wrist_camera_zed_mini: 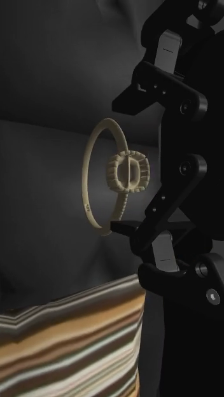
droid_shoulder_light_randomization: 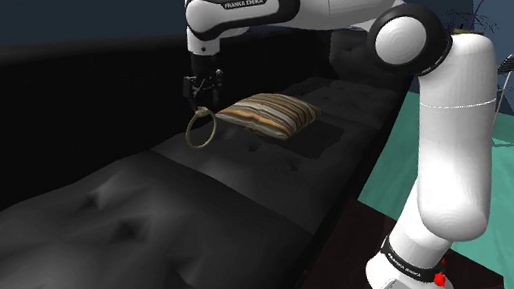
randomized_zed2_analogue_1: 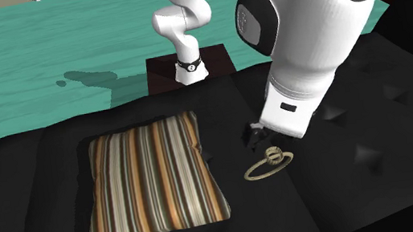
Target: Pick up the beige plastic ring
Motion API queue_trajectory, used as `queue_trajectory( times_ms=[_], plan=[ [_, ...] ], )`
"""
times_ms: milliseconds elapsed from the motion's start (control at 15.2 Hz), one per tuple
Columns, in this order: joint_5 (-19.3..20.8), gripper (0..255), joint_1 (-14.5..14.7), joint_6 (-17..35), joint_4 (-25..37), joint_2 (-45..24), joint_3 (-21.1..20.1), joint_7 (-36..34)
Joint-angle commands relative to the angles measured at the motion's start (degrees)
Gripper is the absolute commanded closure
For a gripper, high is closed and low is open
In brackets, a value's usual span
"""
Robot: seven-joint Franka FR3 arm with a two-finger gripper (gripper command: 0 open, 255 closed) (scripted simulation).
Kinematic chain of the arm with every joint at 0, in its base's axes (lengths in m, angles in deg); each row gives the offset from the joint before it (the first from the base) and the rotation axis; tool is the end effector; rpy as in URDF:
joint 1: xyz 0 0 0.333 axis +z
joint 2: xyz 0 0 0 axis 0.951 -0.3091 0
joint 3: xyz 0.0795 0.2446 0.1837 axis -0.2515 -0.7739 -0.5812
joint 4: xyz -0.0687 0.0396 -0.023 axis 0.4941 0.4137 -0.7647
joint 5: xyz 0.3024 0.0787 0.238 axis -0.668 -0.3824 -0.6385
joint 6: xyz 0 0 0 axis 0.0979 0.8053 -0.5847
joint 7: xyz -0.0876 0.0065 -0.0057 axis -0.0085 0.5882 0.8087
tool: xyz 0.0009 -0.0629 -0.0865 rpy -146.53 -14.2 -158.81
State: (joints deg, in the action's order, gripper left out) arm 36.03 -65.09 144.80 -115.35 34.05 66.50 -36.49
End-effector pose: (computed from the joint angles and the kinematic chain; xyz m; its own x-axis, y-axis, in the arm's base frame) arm 0.6585 0.1118 0.4916 0.9961 0.0882 -0.0021 0.0882 -0.9960 0.0129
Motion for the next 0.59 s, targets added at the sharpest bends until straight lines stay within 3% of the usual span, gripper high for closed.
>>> queue_trajectory(
  times_ms=[0,264,330,528],
  plan=[
    [0.02,0,-0.05,1.61,-1.56,-0.02,0.03,0.03],
    [0.05,0,-0.07,3.53,-3.35,-0.15,0.04,-0.01],
    [0.05,255,-0.09,3.54,-3.41,-0.09,0.05,0.02],
    [0.05,255,-0.09,3.54,-3.41,-0.09,0.05,0.0]
  ],
)
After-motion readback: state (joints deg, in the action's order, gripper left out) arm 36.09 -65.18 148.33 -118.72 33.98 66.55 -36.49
